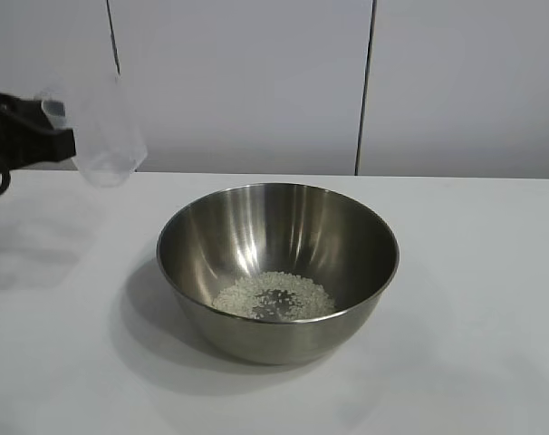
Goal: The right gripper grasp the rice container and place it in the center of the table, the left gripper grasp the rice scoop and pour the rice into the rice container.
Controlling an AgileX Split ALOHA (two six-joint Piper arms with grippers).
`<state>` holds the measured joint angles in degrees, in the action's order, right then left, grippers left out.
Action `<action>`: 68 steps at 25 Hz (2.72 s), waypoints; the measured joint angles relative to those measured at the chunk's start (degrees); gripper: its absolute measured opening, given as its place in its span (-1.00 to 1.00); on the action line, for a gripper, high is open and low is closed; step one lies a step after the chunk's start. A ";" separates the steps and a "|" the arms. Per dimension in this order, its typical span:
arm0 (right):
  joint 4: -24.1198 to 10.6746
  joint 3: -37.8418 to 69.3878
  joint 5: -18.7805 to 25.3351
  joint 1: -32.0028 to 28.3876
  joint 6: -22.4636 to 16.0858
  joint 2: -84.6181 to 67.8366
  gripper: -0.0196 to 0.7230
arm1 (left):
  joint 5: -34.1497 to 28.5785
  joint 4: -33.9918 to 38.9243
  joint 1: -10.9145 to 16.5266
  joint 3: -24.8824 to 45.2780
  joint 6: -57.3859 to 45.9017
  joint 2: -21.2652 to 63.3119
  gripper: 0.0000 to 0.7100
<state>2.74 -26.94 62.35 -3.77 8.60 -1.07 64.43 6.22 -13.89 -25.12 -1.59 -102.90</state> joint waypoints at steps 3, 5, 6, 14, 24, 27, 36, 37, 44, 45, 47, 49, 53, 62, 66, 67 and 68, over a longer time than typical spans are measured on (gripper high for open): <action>0.00 0.00 0.00 0.00 0.00 0.00 0.77 | 0.27 0.00 0.05 0.33 -0.30 -5.64 -0.97; 0.00 0.00 0.00 0.00 0.00 0.00 0.77 | 0.27 0.00 0.05 0.33 -0.31 -8.57 -0.97; 0.00 0.00 0.00 0.00 0.00 0.00 0.77 | 0.27 0.00 0.05 0.33 -0.31 -9.71 -0.97; 0.00 0.00 0.00 0.00 0.00 0.00 0.77 | 0.64 0.12 0.05 0.33 -0.14 -14.71 -0.97; 0.00 0.00 0.00 0.00 0.00 0.00 0.77 | 1.43 3.41 0.05 0.33 -0.14 -15.80 -0.71; 0.00 0.00 0.00 0.00 0.00 0.00 0.77 | 1.46 4.73 0.05 0.33 0.06 -15.80 -0.32; 0.00 0.00 0.00 0.00 0.00 0.00 0.77 | 1.57 5.40 0.05 4.44 3.24 -15.80 0.12; 0.00 0.00 0.00 0.00 0.00 0.00 0.77 | 1.57 5.46 0.05 5.26 3.89 -15.80 0.12; 0.00 0.00 0.00 0.00 0.00 0.00 0.77 | 1.51 5.71 0.05 9.06 6.02 -14.53 0.47; 0.00 0.00 0.00 0.00 0.00 0.00 0.77 | 1.51 5.72 0.05 9.51 6.02 -13.24 0.53; 0.00 0.00 0.00 0.00 0.00 0.00 0.77 | 1.51 5.38 0.05 10.48 6.02 -9.76 0.61; 0.00 0.00 0.00 0.00 0.00 0.00 0.77 | 1.51 3.83 0.05 11.13 6.02 -5.09 0.64; 0.00 0.00 0.00 0.00 0.00 0.00 0.77 | -9.09 -0.13 0.05 10.09 6.02 4.97 0.66; 0.00 0.00 0.00 0.00 0.00 0.00 0.77 | -73.00 11.47 -1.95 -17.42 -8.16 23.78 0.67; 0.00 0.00 0.00 0.00 0.00 0.00 0.77 | -89.06 5.61 -2.63 -30.31 -5.53 23.24 0.67; 0.00 0.00 0.00 0.00 0.00 0.00 0.77 | -91.54 1.95 -1.89 -33.15 -2.36 23.01 0.67; 0.00 0.00 0.00 0.00 0.00 0.00 0.77 | -93.36 -1.67 -0.60 -35.55 0.89 22.64 0.67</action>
<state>2.74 -26.94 62.35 -3.77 8.60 -1.07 -28.92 4.56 -14.49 -60.68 -0.70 -80.27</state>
